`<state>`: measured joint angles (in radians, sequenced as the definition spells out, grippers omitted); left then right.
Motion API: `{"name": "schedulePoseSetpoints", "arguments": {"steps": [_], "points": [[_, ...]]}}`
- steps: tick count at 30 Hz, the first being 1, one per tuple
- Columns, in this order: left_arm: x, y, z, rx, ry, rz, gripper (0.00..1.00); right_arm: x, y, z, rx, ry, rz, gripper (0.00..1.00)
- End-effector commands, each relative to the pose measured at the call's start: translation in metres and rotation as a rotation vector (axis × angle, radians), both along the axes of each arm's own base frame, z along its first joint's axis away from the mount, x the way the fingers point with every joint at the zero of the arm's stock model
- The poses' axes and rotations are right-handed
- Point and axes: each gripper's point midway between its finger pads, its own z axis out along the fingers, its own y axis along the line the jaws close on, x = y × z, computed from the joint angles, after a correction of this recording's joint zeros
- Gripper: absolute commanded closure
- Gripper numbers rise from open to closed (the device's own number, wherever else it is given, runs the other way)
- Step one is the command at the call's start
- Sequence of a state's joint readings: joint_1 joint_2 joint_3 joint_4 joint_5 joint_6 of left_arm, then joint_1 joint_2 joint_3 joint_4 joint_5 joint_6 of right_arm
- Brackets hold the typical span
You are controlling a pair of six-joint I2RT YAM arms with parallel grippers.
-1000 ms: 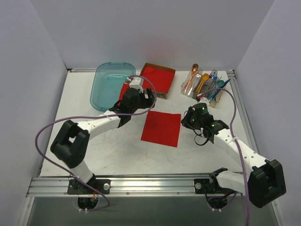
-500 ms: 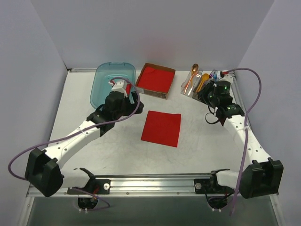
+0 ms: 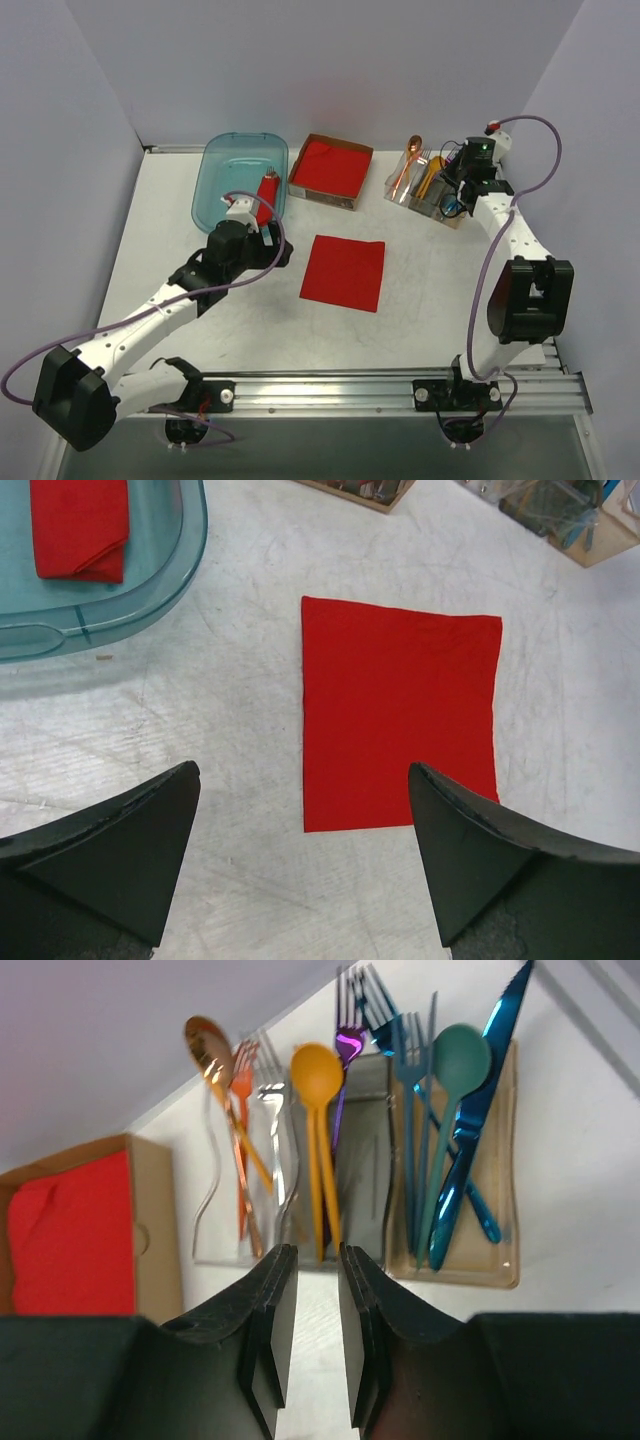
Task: Place the utensils on the paper napkin and roll it up
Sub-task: Pick up the utensils from the container.
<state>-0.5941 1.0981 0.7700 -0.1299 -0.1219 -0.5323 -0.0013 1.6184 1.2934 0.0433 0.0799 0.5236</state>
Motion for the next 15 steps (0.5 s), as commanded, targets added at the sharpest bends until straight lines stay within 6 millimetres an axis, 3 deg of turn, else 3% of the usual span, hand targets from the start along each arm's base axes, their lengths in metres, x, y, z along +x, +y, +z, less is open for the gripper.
{"name": "schedulePoseSetpoints", "arguments": {"steps": [1,2,3,6,7,9,10,13,15], "points": [[0.003,-0.004,0.012,-0.014,-0.081,-0.035,0.06,0.021,-0.041,0.002,-0.082,-0.005,-0.111,0.75],[0.001,-0.003,0.006,-0.004,-0.08,-0.042,0.06,0.027,-0.047,0.005,-0.095,-0.007,-0.133,0.71],[0.001,-0.002,0.004,0.009,-0.085,-0.047,0.06,0.032,-0.053,-0.014,-0.108,0.036,-0.141,0.7],[0.0,-0.002,-0.001,0.015,-0.107,-0.055,0.06,0.047,-0.061,-0.023,-0.129,0.06,-0.17,0.69],[0.002,-0.003,0.0,0.013,-0.116,-0.056,0.06,0.052,-0.064,-0.042,-0.135,0.098,-0.176,0.68],[0.0,-0.003,-0.006,0.022,-0.116,-0.059,0.06,0.066,-0.067,-0.044,-0.141,0.093,-0.186,0.66],[0.0,-0.003,-0.006,0.022,-0.119,-0.054,0.06,0.071,-0.069,-0.063,-0.149,0.127,-0.192,0.61],[-0.001,-0.007,-0.008,0.013,-0.12,-0.069,0.06,0.092,-0.074,-0.076,-0.153,0.135,-0.201,0.59],[-0.003,-0.013,-0.01,0.014,-0.118,-0.086,0.06,0.092,-0.075,-0.089,-0.16,0.185,-0.199,0.57]]}}
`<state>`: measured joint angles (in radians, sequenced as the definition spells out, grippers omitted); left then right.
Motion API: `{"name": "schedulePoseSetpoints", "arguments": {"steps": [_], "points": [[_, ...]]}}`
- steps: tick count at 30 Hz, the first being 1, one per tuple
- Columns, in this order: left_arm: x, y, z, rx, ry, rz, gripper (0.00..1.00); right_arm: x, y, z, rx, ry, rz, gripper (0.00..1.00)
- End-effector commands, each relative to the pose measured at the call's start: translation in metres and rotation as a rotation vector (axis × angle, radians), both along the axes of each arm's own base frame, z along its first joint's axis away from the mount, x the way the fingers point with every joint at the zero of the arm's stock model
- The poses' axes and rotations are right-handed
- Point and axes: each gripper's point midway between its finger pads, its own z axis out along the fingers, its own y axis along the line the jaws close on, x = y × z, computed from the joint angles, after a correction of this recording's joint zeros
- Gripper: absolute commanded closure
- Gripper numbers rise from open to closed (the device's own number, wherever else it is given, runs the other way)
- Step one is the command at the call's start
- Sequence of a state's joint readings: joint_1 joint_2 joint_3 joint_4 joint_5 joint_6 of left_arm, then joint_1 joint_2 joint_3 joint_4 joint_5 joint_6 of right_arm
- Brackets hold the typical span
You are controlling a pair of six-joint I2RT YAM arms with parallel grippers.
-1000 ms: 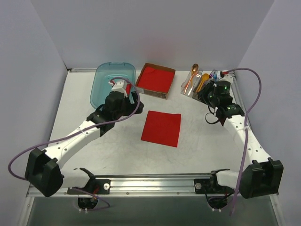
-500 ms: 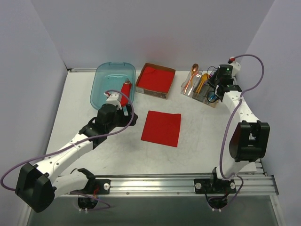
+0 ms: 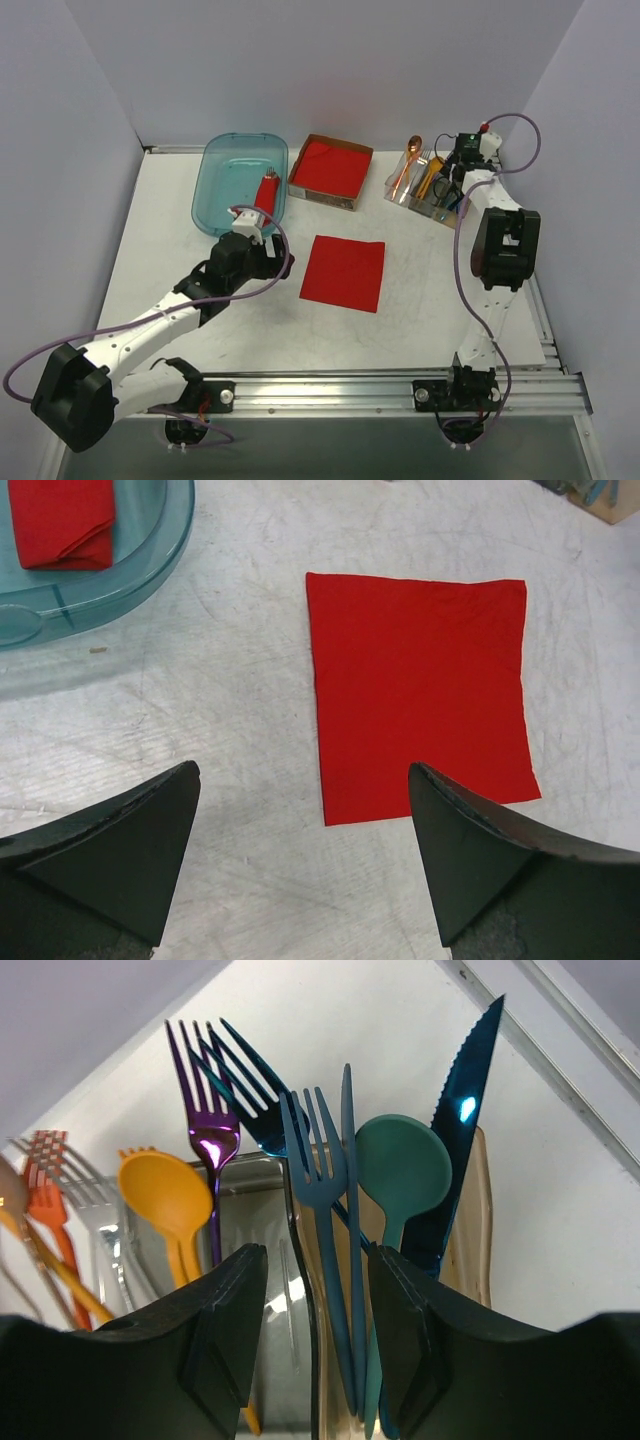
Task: Place the utensils on the paper napkin and roll it up
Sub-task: Pick up the utensils from the container.
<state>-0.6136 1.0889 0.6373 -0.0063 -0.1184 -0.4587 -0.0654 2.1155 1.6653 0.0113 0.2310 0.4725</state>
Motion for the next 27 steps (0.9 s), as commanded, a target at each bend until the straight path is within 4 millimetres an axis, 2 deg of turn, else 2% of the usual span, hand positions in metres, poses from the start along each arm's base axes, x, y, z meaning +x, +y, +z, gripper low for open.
{"name": "schedulePoseSetpoints", "arguments": {"steps": [1,4,11,17,27], "points": [[0.007,-0.017,0.021,-0.038,-0.08,-0.04,0.06,0.01,-0.01,0.004,-0.043,0.02,-0.037,0.54],[0.007,-0.025,0.015,-0.004,-0.063,-0.048,0.06,0.006,-0.015,-0.007,-0.054,0.053,-0.066,0.49],[0.006,-0.03,0.015,0.018,-0.069,-0.046,0.06,-0.007,-0.019,-0.013,-0.07,0.066,-0.1,0.5],[0.006,-0.03,0.016,0.019,-0.07,-0.043,0.06,-0.012,-0.013,-0.005,-0.052,0.032,-0.08,0.5],[0.004,-0.03,0.017,0.024,-0.072,-0.041,0.06,-0.021,0.006,0.021,-0.071,0.005,-0.032,0.51]]}}
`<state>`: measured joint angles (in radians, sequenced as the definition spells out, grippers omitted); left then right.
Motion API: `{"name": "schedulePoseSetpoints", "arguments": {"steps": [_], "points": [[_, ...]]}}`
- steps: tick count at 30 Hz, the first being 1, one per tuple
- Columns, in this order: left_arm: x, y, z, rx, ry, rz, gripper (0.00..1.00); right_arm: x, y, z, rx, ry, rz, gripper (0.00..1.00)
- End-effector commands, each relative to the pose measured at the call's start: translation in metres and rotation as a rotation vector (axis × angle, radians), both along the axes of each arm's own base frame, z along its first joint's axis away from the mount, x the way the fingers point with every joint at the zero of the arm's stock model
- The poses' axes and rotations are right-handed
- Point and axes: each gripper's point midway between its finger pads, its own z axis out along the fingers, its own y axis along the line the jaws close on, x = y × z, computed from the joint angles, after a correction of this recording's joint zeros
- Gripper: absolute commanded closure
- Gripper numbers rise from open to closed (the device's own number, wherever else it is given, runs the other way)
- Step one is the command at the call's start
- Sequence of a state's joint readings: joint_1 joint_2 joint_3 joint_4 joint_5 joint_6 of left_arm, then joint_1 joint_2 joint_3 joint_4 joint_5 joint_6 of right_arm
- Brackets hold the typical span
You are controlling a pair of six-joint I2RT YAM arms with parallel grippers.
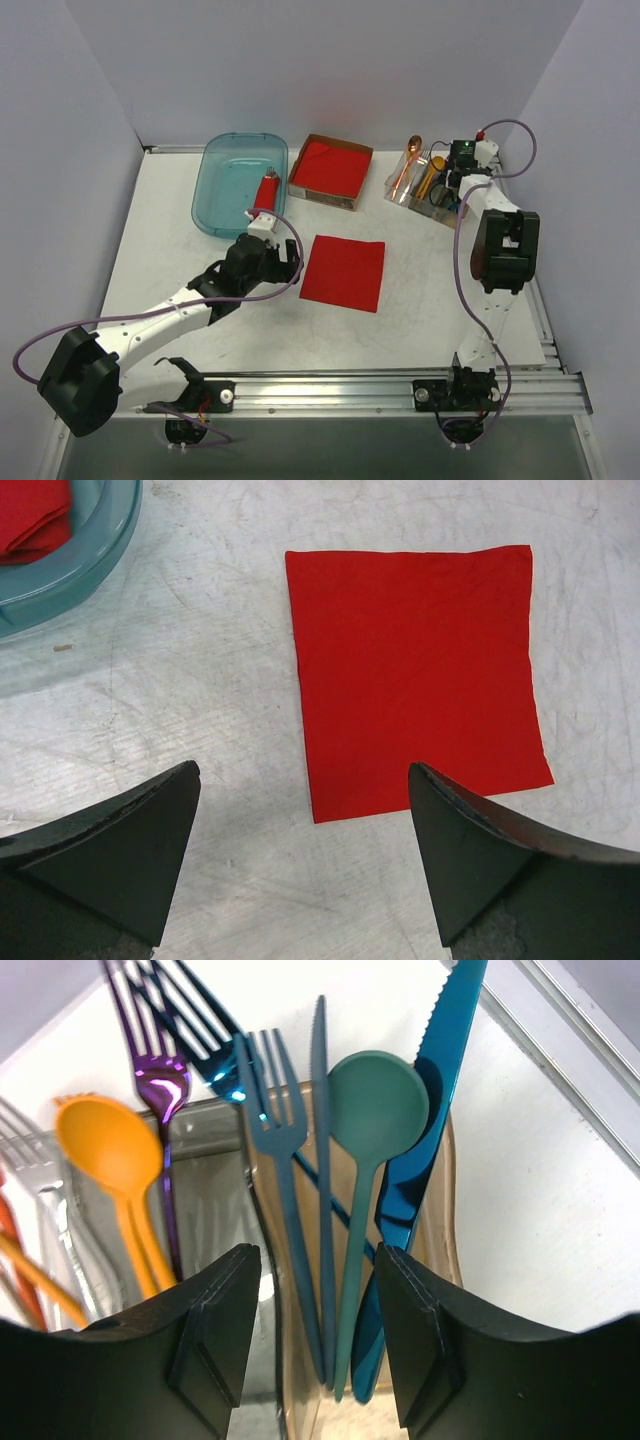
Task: Place the utensils on the paper napkin and roll it up
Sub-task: Pick up the utensils from the container.
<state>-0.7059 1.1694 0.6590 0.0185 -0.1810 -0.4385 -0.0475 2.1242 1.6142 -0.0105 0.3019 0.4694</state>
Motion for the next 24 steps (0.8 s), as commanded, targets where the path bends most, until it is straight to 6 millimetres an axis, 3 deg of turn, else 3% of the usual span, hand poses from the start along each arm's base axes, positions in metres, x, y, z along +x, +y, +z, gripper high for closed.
{"name": "schedulePoseSetpoints", "arguments": {"steps": [1,15,24], "points": [[0.008,-0.006,0.03,-0.037,-0.075,0.003,0.06,-0.006,0.007,0.046,-0.03,-0.071,0.004,0.51],[0.007,-0.008,0.031,-0.022,-0.078,0.007,0.06,-0.031,0.001,0.016,0.003,-0.006,-0.115,0.43],[0.007,-0.009,0.031,-0.015,-0.081,0.008,0.06,-0.027,-0.006,-0.001,-0.005,0.021,-0.148,0.43]]}}
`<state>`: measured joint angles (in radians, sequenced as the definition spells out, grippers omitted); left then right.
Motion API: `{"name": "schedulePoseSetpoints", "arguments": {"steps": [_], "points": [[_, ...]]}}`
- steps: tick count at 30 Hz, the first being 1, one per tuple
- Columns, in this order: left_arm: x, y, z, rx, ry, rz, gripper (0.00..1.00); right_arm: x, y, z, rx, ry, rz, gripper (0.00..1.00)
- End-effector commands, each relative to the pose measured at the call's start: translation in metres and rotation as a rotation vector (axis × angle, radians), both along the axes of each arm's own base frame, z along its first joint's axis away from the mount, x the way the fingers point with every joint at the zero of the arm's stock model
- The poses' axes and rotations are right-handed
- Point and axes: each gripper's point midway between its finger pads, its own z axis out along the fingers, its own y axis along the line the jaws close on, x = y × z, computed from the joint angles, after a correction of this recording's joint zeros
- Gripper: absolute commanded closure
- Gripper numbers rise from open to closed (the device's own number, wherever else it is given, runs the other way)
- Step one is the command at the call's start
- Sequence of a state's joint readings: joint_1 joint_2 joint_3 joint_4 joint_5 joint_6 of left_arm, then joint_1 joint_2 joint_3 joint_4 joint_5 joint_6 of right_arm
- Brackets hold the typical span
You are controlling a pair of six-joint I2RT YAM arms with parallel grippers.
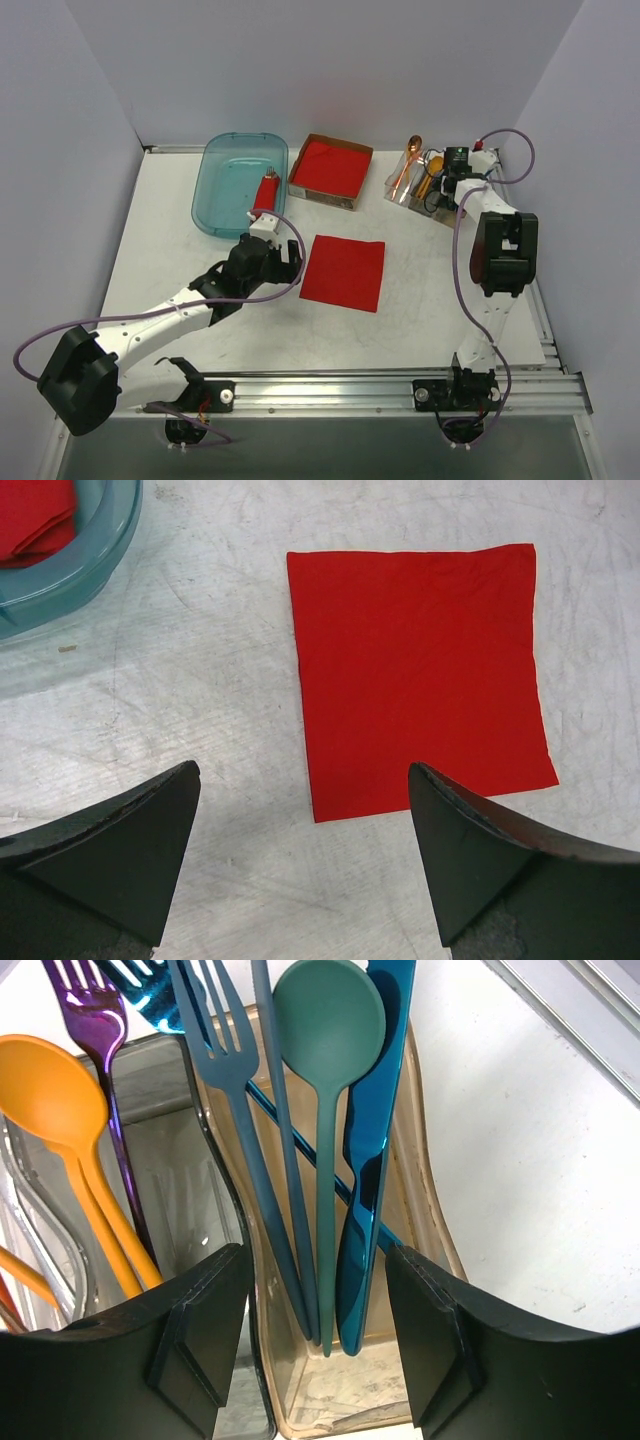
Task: Place the utensils on the paper napkin and roll it up
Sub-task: Pick up the utensils from the container.
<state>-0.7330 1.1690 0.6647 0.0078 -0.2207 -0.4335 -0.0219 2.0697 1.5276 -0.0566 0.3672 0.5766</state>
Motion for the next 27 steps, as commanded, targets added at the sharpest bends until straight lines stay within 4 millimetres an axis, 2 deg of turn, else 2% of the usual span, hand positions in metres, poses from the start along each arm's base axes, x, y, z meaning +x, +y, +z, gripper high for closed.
{"name": "schedulePoseSetpoints", "arguments": {"steps": [1,13,16,23,25,27], "points": [[0.009,-0.008,0.031,-0.036,-0.07,0.0,0.06,0.002,-0.015,0.007,-0.033,-0.01,-0.062,0.43],[0.006,-0.017,0.025,-0.023,-0.059,-0.02,0.06,0.011,-0.019,-0.012,-0.044,0.008,-0.058,0.45],[0.007,-0.019,0.025,-0.014,-0.06,-0.021,0.06,0.014,-0.02,-0.016,-0.041,0.011,-0.055,0.5],[0.008,-0.02,0.021,-0.001,-0.056,-0.019,0.06,0.018,-0.017,-0.01,-0.029,-0.021,-0.037,0.68],[0.008,-0.02,0.02,0.003,-0.054,-0.018,0.06,0.015,-0.014,-0.014,-0.018,-0.013,-0.022,0.72],[0.008,-0.021,0.02,0.005,-0.053,-0.02,0.06,0.021,-0.014,-0.01,-0.013,-0.045,-0.014,0.74]]}}
